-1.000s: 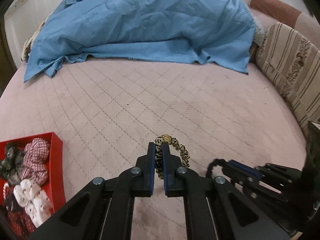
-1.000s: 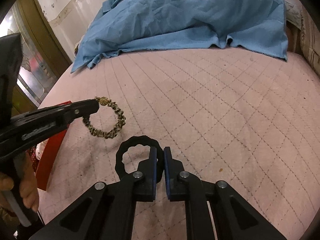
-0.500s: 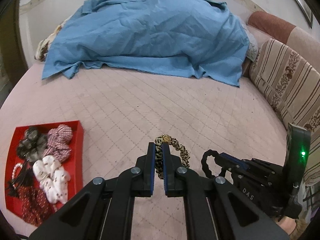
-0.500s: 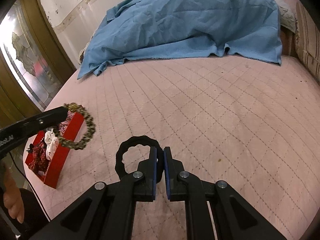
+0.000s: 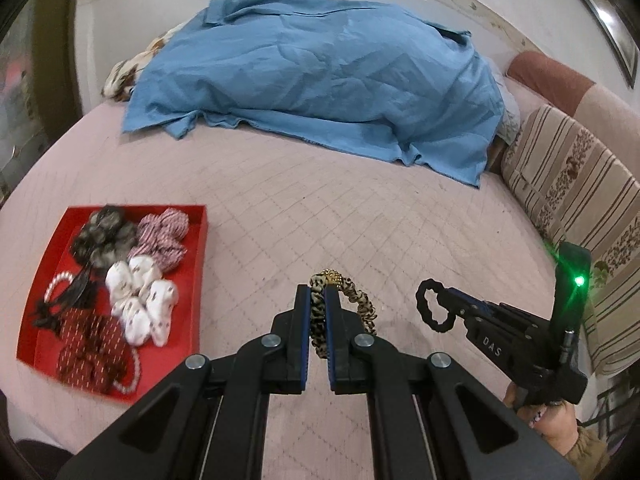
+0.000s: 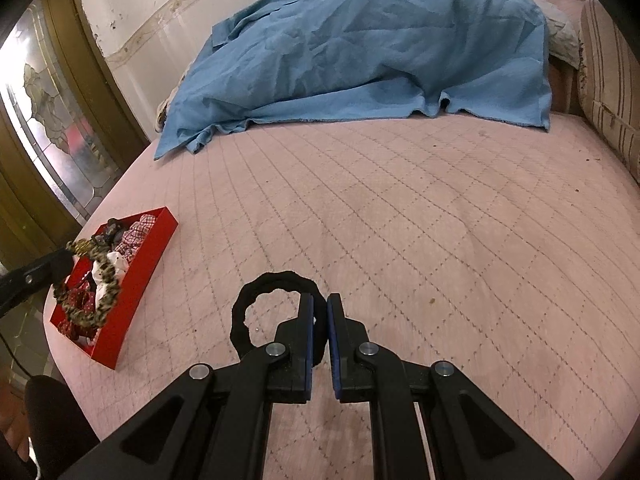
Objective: Organize jewelry
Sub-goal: 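Lift the gold bracelet and black hair tie off the bed with both tools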
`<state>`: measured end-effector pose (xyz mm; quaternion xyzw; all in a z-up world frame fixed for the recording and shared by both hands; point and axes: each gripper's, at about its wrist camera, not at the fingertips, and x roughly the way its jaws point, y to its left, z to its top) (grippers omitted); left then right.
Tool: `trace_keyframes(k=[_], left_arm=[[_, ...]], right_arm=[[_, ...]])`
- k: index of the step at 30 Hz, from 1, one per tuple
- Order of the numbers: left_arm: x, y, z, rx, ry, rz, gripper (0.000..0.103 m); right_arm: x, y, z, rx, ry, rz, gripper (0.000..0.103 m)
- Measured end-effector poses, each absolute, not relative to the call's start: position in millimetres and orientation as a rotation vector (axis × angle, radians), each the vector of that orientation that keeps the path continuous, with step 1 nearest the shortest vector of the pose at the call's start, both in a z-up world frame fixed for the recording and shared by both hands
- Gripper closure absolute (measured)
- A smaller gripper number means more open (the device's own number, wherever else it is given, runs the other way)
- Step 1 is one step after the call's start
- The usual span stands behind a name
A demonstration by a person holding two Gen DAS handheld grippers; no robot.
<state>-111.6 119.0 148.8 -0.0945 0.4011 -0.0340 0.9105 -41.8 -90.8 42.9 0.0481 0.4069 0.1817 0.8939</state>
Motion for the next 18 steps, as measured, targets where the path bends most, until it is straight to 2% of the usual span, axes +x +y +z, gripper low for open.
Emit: trace_keyframes(k=[18], left_arm=[[-160.3,133.3,155.4,-0.146,0.784,0.002,0.097]], right_arm=[[-60.5,-88.0,49.8,0.073,0.813,0.355,0.095]])
